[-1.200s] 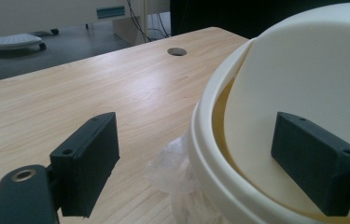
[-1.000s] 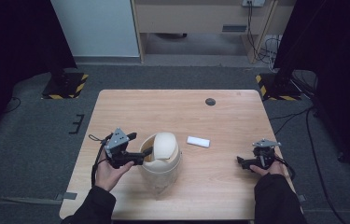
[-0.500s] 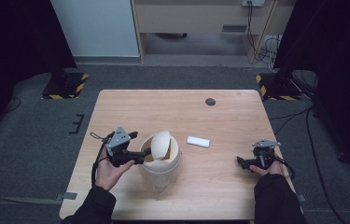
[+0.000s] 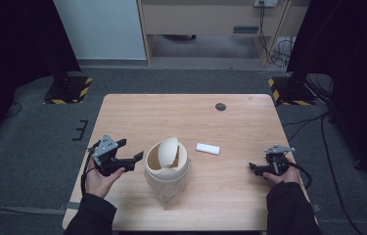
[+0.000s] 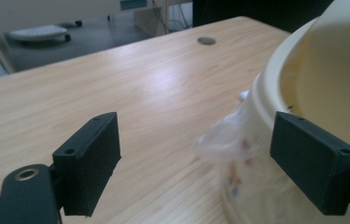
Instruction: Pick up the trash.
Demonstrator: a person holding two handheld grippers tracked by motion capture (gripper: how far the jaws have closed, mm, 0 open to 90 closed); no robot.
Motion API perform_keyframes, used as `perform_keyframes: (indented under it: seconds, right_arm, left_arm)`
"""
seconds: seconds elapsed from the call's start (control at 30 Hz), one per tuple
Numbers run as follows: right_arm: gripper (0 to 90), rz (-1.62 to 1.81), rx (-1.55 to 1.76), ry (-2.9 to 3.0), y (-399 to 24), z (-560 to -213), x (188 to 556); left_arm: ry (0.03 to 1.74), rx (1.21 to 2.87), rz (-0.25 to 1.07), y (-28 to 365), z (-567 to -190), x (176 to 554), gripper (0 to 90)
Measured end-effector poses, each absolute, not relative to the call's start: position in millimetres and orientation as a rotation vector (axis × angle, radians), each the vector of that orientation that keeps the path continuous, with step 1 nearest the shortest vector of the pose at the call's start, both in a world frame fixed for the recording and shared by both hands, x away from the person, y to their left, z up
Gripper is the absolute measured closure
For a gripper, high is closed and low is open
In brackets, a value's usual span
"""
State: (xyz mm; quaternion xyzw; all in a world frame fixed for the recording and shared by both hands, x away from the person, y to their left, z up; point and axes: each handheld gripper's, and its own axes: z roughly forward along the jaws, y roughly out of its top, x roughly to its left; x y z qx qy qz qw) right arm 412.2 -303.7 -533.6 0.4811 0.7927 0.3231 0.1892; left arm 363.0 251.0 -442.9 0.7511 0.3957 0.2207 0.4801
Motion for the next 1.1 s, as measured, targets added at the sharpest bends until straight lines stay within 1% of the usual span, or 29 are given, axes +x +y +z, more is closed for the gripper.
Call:
perform_keyframes:
  seconds: [0.03, 0.13, 0.2, 0.3, 0.4, 0.53, 0.67, 0.8, 0.97, 1.1]
  right_arm:
    - [16.4, 0.908, 1.353, 2.229, -303.7, -533.6, 412.2]
    - [20.5, 0.904, 1.344, 2.207, -304.8, -528.2, 412.6]
    - [20.8, 0.910, 1.341, 2.198, -305.2, -527.0, 412.6]
    - [23.6, 0.945, 1.318, 2.157, -304.8, -519.5, 412.6]
    - [25.5, 0.976, 1.290, 2.149, -301.8, -514.4, 413.0]
    - [28.6, 1.021, 1.252, 2.136, -296.4, -506.2, 414.3]
    - [29.5, 1.059, 1.223, 2.126, -290.4, -499.5, 416.7]
    - [30.3, 1.080, 1.199, 2.125, -284.7, -494.0, 418.6]
    - [31.6, 1.134, 1.134, 2.133, -268.7, -481.8, 426.1]
    - [34.9, 1.170, 1.082, 2.138, -257.0, -474.7, 433.0]
  left_arm:
    - [0.965, 1.832, 0.538, 251.0, -442.9, 363.0, 15.7]
    - [1.014, 1.868, 0.526, 261.6, -456.9, 362.7, 15.8]
    - [1.025, 1.879, 0.521, 264.4, -461.0, 362.3, 15.9]
    - [1.077, 1.949, 0.529, 275.0, -477.7, 362.2, 16.1]
    - [1.120, 1.983, 0.516, 279.1, -488.3, 365.4, 16.2]
    - [1.121, 2.034, 0.520, 278.2, -495.8, 369.5, 16.3]
    - [1.126, 2.097, 0.494, 277.2, -503.8, 372.5, 15.8]
    - [1.135, 2.124, 0.480, 276.4, -508.8, 374.1, 15.1]
    - [1.132, 2.197, 0.462, 273.1, -517.0, 376.2, 14.0]
    - [1.132, 2.229, 0.442, 270.9, -521.3, 377.2, 13.4]
